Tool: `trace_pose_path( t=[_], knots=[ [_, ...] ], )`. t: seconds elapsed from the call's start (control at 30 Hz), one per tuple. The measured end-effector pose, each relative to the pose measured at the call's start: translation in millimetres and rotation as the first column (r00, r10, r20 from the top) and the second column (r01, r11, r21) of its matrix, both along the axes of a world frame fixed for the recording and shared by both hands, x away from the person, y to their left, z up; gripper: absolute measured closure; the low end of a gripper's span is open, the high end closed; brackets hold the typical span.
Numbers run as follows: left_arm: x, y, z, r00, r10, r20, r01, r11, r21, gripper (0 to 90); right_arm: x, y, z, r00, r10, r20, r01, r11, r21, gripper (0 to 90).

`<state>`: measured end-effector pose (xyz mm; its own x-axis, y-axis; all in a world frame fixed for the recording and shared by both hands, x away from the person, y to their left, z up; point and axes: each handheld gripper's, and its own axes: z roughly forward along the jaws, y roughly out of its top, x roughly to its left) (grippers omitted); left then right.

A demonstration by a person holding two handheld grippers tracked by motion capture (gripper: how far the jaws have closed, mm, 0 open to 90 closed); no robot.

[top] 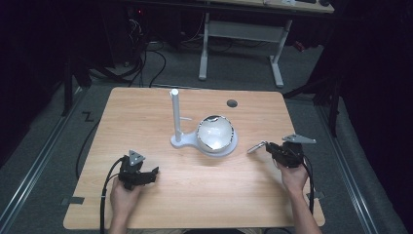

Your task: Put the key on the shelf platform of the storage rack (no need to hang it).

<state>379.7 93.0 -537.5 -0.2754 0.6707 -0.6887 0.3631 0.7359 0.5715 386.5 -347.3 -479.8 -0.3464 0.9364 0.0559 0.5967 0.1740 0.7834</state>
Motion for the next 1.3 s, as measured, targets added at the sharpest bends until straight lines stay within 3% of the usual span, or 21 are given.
trace_pose_path(
  t=[0.53,0.73,1.3],
  knots=[
    [0.0,-0.2,0.2,1.0000,0.002,-0.002,-0.003,1.0000,-0.003,20.4,-17.7,10.1,13.2,0.9978,0.065,0.011,-0.066,0.997,0.042,76.2],
    [0.0,0.2,0.0,1.0000,-0.002,0.001,0.002,1.0000,0.001,20.4,-24.3,14.5,17.9,0.9961,0.088,0.009,-0.089,0.991,0.099,76.2],
    [0.2,0.0,0.2,1.0000,0.003,-0.002,-0.003,1.0000,-0.002,20.4,-32.5,40.5,30.2,0.9817,0.187,0.036,-0.190,0.973,0.131,76.1]
  ],
)
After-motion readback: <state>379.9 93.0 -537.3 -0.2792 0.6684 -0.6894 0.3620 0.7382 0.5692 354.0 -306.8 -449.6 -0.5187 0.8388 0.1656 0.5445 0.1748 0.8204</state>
